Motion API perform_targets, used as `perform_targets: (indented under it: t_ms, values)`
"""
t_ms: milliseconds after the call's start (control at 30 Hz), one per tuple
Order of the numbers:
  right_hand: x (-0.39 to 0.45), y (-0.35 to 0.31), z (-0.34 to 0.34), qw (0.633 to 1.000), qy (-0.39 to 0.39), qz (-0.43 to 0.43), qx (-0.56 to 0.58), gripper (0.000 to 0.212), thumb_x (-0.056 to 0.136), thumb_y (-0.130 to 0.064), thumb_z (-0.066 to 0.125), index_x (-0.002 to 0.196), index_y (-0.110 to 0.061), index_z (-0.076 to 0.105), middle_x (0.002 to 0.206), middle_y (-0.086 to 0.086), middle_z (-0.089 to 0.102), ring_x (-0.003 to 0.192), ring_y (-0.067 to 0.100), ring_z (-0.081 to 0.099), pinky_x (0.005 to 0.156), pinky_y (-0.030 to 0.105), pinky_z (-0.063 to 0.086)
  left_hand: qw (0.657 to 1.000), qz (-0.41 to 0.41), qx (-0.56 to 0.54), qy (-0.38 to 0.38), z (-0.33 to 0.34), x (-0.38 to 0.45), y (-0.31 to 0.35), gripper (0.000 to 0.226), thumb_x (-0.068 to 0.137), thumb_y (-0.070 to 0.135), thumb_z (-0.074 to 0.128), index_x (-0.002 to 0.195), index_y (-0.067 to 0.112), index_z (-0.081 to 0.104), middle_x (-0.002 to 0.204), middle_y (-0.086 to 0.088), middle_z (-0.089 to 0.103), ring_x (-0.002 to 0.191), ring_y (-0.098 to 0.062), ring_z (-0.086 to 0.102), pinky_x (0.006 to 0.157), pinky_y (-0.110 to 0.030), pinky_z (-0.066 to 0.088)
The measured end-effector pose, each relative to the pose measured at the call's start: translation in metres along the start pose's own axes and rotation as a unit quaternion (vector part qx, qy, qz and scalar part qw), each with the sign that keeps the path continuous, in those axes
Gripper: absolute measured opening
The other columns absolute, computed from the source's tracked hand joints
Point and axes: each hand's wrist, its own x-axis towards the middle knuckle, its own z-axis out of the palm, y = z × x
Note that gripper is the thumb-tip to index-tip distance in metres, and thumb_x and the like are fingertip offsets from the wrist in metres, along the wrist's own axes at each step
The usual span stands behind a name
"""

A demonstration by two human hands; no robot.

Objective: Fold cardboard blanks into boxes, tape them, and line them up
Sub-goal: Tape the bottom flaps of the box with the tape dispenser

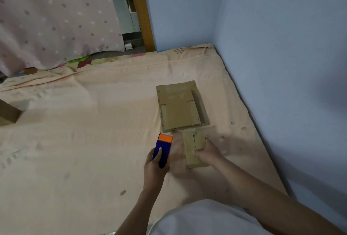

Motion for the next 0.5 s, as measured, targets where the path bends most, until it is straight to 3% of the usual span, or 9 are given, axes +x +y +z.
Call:
perform_targets:
  t_ms: [100,200,333,500]
  values:
    - [-0.001,-0.005,0.000,1.000,0.003,0.006,-0.014,0.079,0.087,-0.033,0.073,0.151,-0.016,0.030,0.141,0.008,0.055,0.129,0.029,0.053,0.104,0.037,0.047,0.999,0.039,0.025,0.012,-0.003,0.001,-0.003,0.072,0.077,0.006,0.078,0.143,0.013,0.051,0.131,0.001,0.055,0.112,-0.018,0.056,0.091,-0.019,0.050]
    - [-0.004,-0.010,-0.001,1.000,0.010,0.017,-0.015,0.094,0.090,-0.030,0.068,0.160,-0.012,0.008,0.150,0.013,0.046,0.135,0.033,0.048,0.105,0.037,0.046,0.996,0.075,0.039,0.023,-0.010,0.002,-0.003,0.069,0.076,0.010,0.080,0.140,0.013,0.055,0.130,0.003,0.058,0.108,-0.013,0.057,0.093,-0.025,0.054]
    - [-0.006,-0.011,-0.002,1.000,0.015,0.020,-0.015,0.096,0.090,-0.031,0.066,0.160,-0.013,0.005,0.149,0.015,0.047,0.133,0.034,0.050,0.104,0.041,0.047,0.992,0.112,0.042,0.030,-0.022,0.001,0.001,0.059,0.074,0.009,0.083,0.129,0.007,0.063,0.117,0.012,0.059,0.096,0.001,0.052,0.084,0.002,0.041]
    - [-0.009,-0.013,0.001,1.000,0.015,0.007,-0.002,0.082,0.089,-0.030,0.066,0.156,-0.012,0.020,0.142,0.016,0.053,0.128,0.034,0.053,0.102,0.039,0.048,0.992,0.115,0.043,0.024,-0.032,0.002,0.001,0.060,0.073,0.006,0.085,0.128,0.004,0.064,0.123,-0.002,0.065,0.101,0.002,0.051,0.084,0.009,0.033]
